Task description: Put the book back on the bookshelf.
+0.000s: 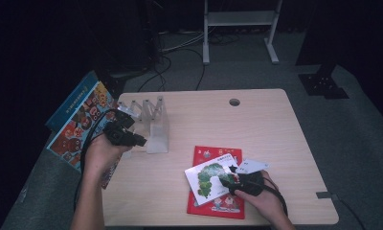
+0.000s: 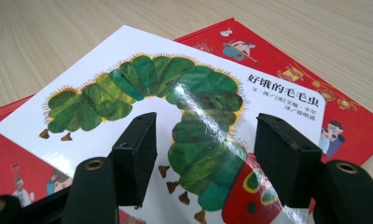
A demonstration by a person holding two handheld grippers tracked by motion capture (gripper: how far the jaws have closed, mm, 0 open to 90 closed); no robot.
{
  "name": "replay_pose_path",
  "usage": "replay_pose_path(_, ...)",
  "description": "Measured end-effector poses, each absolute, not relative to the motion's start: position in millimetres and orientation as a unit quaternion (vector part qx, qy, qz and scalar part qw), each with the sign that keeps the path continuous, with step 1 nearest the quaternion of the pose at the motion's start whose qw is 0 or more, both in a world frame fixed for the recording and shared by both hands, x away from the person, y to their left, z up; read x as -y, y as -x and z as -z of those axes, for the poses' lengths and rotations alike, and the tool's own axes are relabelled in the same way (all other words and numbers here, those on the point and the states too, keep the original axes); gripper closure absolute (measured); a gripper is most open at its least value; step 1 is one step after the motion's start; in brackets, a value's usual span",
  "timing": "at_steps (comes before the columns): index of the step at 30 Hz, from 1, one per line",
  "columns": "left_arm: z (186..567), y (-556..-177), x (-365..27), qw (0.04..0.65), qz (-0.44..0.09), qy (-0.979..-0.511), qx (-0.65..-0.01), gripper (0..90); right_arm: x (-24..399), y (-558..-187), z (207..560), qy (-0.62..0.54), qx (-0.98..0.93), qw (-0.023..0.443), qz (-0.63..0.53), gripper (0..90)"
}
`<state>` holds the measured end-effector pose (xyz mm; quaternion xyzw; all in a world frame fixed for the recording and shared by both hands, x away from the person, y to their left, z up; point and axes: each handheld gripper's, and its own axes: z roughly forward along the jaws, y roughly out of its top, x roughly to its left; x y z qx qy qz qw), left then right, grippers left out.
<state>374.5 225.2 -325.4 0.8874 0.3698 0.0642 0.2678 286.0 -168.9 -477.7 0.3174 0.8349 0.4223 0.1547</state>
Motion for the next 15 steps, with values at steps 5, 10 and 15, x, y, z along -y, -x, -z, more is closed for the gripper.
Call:
replay_pose_path(5,344,-373,-213,0.283,-0.049,-0.893,-0.347,69.1,173,-284,480,-0.320,-0.834,0.155,-0.422,38.0)
replay_pose_path(10,368,-373,-201,0.294,-0.023,-0.899,-0.325,62.2,178,-281,482,-0.319,-0.835,0.157,-0.420,37.7)
replay_pose_path(15,390,-371,-191,0.301,-0.009,-0.901,-0.311,56.8,183,-279,484,-0.322,-0.834,0.159,-0.419,37.4)
